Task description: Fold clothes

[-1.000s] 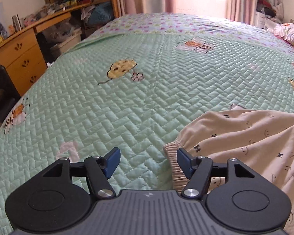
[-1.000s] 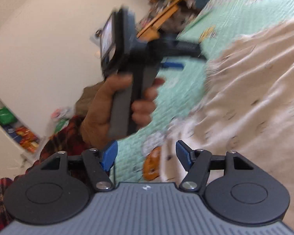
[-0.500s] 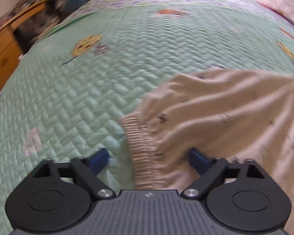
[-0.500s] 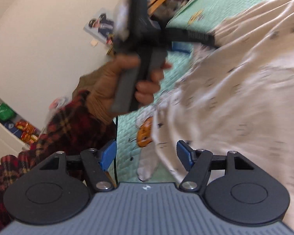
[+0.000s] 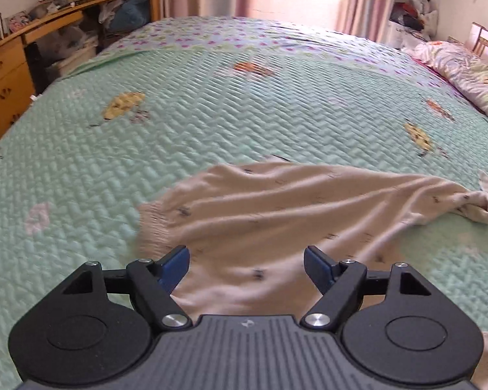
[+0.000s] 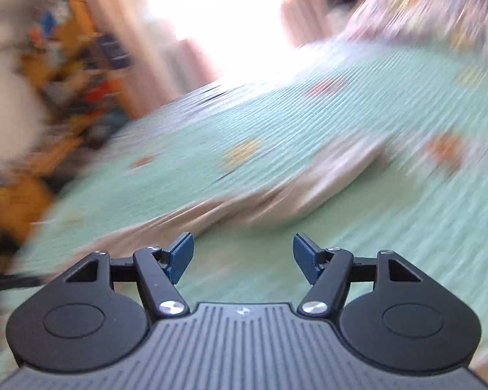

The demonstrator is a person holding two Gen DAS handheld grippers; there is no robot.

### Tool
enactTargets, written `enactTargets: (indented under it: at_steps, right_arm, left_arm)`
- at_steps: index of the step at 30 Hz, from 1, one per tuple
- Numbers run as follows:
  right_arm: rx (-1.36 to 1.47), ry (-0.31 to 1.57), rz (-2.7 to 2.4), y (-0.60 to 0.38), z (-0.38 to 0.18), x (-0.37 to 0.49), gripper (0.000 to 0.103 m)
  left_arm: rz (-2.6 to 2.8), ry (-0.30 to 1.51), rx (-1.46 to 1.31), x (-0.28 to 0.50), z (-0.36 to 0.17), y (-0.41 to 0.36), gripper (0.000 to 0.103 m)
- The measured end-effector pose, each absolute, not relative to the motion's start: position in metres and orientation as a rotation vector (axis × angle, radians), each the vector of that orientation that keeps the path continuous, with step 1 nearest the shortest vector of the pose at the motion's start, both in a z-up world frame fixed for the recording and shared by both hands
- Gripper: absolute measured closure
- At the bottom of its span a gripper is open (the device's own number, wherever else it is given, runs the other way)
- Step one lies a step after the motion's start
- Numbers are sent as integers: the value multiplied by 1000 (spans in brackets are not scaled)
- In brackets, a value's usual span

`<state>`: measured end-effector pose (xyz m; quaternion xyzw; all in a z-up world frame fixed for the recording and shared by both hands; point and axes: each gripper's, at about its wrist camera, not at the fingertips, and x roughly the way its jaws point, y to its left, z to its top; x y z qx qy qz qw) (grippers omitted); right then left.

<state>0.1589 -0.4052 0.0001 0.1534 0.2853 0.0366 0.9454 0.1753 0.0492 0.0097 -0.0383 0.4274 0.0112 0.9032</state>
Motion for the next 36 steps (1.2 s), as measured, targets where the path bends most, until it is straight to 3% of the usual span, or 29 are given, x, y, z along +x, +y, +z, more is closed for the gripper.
enactTargets:
  at_steps: [6, 12, 18, 19, 20, 21, 22, 25, 31, 36]
  right_arm:
    - [218, 651, -176, -459, -5, 259, 34]
    - [457, 780, -206, -509, -44, 330, 34]
    - [458, 887, -138, -493, -66, 344, 34]
    - [440, 881, -132, -488, -65, 342, 37]
    - [429, 876, -117, -485, -65, 341, 54]
    - [420, 871, -98, -482, -66, 339, 80]
    - [418, 865, -75, -481, -65, 337, 88]
    - [435, 792, 23, -478, -54, 323, 88]
    - [507, 471, 290, -509, -13, 235, 87]
    - [394, 605, 347, -538, -37, 159, 66]
  left_arm:
    - [-73, 977, -174, 168, -23, -7, 23]
    - [-57, 972, -133, 156, -37, -31, 18]
    - [-53, 993, -179, 160, -37, -27, 12]
    - [-52, 994, -183, 160, -38, -27, 11]
    - [-51, 994, -184, 161, -38, -28, 10]
    - [-50, 993, -179, 161, -39, -30, 9]
    - [-47, 993, -172, 161, -40, -31, 7]
    - [-31, 994, -143, 161, -41, -38, 7]
    - [-25, 999, -175, 159, -38, -33, 7]
    - [-29, 1000, -156, 155, -39, -35, 7]
